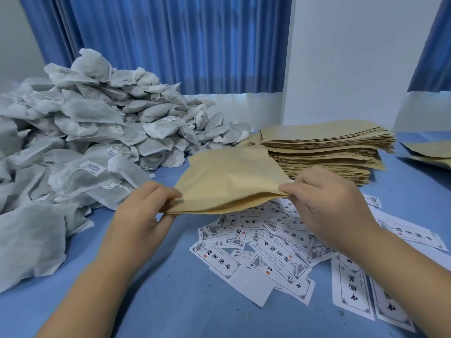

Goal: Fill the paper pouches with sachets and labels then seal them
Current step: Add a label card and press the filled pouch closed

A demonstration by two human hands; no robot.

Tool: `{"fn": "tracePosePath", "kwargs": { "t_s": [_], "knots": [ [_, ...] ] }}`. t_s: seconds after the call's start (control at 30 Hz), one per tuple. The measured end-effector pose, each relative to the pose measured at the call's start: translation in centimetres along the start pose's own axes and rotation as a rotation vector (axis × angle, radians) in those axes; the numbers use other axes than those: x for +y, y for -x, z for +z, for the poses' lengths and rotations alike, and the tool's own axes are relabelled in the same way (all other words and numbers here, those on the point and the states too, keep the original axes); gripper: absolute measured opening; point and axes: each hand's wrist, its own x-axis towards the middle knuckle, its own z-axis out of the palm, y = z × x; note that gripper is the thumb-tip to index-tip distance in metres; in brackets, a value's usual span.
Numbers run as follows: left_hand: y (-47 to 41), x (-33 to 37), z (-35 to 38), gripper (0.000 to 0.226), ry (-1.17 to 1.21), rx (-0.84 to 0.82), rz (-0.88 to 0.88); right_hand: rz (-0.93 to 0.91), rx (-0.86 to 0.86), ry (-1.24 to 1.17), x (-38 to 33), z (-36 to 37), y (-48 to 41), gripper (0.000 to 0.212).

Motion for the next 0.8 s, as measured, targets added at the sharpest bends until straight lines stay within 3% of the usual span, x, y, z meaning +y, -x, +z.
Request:
{"fn": "tracePosePath", "kwargs": {
  "t_s": [0.27, 0.43, 0.6, 0.8],
  "knots": [
    [-0.1, 0.0, 0.4, 0.006, -0.045, 0.019, 0.156, 0.055, -0.031, -0.055, 0.8, 0.0, 0.2, 0.018],
    [-0.2, -0.3, 0.5, 0.006, -0.086, 0.057, 0.094, 0.036, -0.026, -0.067, 1.0, 0.0, 0.3, 0.013],
    [-0.2, -0.4, 0.5, 0.005, -0.079, 0.062, 0.169, -0.005, -0.025, -0.026, 1.2, -0.3, 0.4, 0.013],
    [-0.3, -0.3, 0.4, 0.004, -0.093, 0.054, 0.135, -0.087, -0.042, 0.024, 0.9, -0.1, 0.3, 0.011]
  ]
}}
